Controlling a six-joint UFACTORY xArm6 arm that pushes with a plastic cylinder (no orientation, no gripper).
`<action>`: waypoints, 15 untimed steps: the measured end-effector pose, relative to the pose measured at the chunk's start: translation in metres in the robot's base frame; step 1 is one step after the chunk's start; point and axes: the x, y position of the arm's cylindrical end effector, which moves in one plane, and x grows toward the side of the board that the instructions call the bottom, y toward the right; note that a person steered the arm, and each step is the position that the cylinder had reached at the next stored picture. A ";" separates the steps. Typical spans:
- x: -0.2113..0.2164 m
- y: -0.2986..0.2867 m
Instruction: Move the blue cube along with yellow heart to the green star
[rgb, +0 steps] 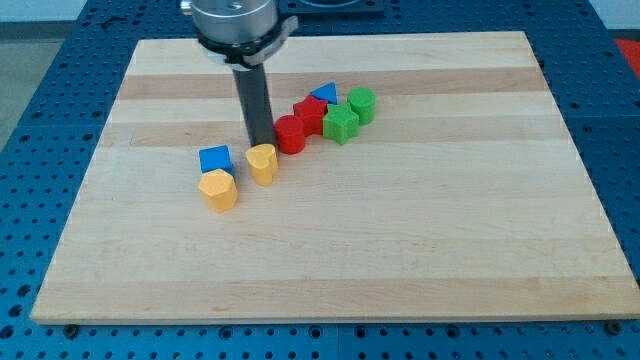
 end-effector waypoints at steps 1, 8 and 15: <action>-0.006 -0.002; 0.036 -0.016; 0.057 0.110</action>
